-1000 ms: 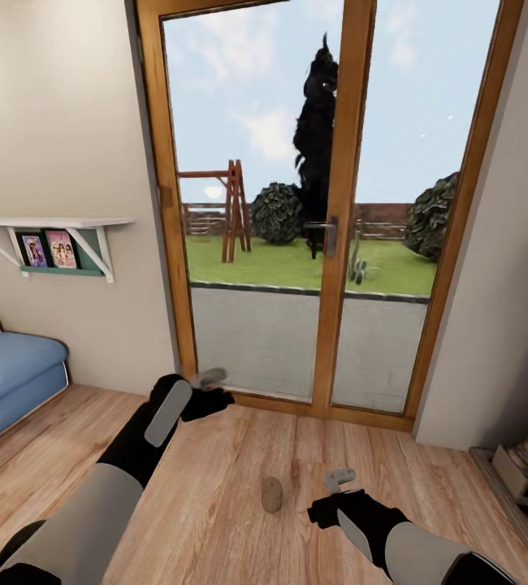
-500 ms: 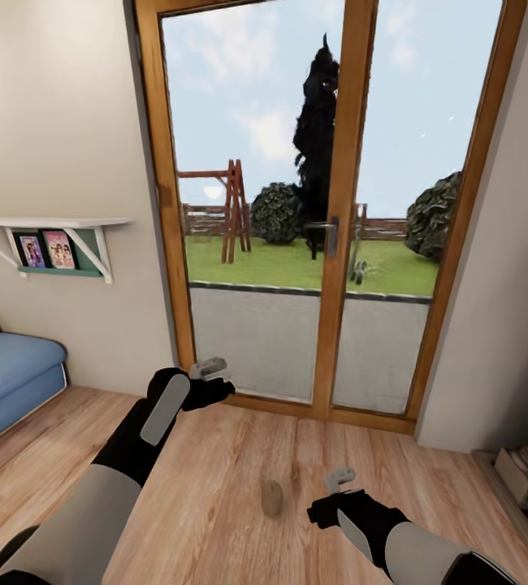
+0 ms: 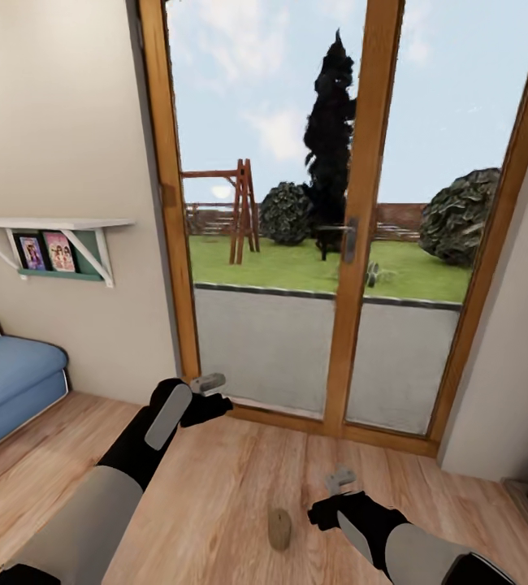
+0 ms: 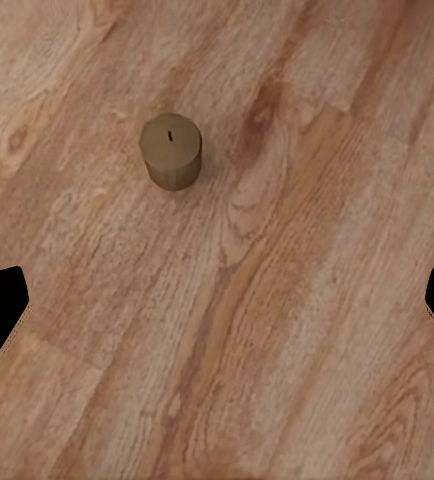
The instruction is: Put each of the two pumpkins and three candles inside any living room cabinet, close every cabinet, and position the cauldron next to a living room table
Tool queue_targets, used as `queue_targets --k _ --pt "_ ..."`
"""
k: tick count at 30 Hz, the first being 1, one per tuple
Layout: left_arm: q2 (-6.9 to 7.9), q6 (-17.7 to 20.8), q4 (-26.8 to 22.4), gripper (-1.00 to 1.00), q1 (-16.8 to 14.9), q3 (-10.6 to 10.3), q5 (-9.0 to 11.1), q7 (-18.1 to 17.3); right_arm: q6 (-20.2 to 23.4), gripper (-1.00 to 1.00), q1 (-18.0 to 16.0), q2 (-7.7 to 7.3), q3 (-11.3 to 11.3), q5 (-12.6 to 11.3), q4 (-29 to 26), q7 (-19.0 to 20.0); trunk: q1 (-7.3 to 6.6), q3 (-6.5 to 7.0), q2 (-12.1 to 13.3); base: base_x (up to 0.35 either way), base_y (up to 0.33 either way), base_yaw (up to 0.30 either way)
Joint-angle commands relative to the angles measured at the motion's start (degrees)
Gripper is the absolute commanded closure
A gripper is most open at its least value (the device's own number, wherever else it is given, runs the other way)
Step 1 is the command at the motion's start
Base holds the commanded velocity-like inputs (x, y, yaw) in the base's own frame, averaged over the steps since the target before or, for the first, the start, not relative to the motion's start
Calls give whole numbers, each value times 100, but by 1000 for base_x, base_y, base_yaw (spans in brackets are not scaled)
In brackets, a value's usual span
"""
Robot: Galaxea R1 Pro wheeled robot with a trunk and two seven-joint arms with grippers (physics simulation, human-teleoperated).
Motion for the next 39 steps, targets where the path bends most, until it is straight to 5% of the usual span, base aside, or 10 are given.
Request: queue_targets --k 1,8,16,21,39 --pt "-3 -2 8 -100 -5 -9 59 58 19 -100 -4 -3 49 -50 -3 -14 3 -7 -3 336 0 269" --pt "-155 -266 46 -100 -7 -37 64 54 -9 -100 11 6 62 -30 15 -33 3 -7 -3 336 -60 284" --pt "-168 -276 29 -100 -7 -47 67 44 -15 -100 23 142 58 -32 16 -28 3 -7 -3 257 -102 254" --pt "-339 -320 99 -100 -7 -82 60 52 -18 -100 25 166 53 -37 17 1 3 -7 -3 6 -3 6" --pt "-344 -364 95 -100 -7 -81 59 64 -31 -100 34 164 49 -56 16 19 3 -7 -3 0 0 0"
